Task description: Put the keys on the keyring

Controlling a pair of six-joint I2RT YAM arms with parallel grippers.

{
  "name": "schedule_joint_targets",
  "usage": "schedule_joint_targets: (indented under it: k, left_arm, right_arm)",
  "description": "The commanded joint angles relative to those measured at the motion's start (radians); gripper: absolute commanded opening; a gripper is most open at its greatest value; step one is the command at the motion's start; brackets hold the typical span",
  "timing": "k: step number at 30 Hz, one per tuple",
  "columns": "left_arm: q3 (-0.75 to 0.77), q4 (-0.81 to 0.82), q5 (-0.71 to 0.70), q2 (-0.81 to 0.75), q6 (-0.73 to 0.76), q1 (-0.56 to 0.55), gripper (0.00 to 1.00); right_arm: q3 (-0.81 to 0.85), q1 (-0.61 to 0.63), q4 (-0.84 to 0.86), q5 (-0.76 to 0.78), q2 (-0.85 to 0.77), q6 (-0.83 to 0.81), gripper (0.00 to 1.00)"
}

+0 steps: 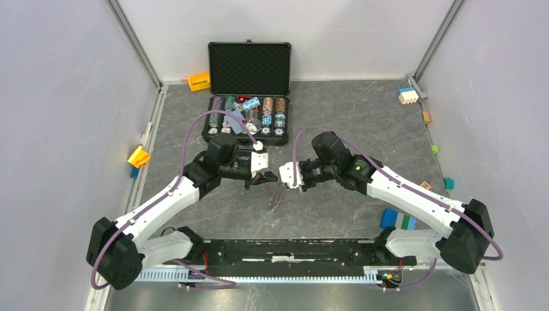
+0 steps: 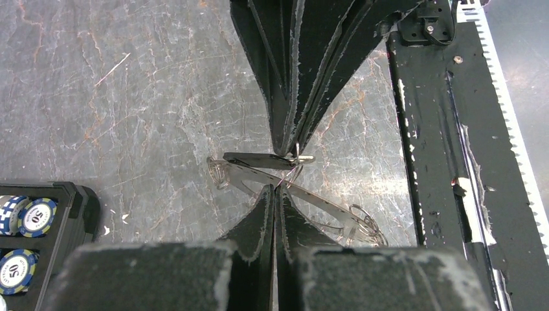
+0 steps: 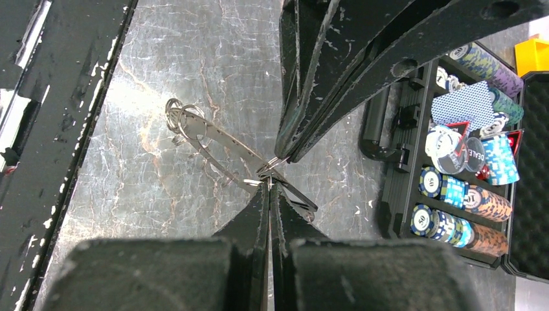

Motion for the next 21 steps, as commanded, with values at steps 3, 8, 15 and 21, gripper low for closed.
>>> schedule_joint_targets:
  k: [3, 8, 15, 21]
  left_arm:
    - [0.019, 0.071, 0.034, -0.016, -0.035, -0.003, 0.02]
    - [0.013, 0.091, 0.024, -0.017, -0.051, -0.003, 0.02]
    - [0.009, 0.106, 0.007, -0.019, -0.061, -0.002, 0.02]
    - [0.006, 0.112, -0.014, -0.02, -0.063, -0.001, 0.02]
  right_arm:
    - [-0.003, 0.006, 0.045, -0.001, -0.004, 0.025, 0.0]
    - [-0.01, 0.006, 0.046, -0.003, -0.007, 0.022, 0.0]
    - [-0.017, 0.006, 0.048, 0.007, -0.011, 0.016, 0.0]
    - [-0.022, 0.006, 0.052, 0.013, -0.019, 0.016, 0.0]
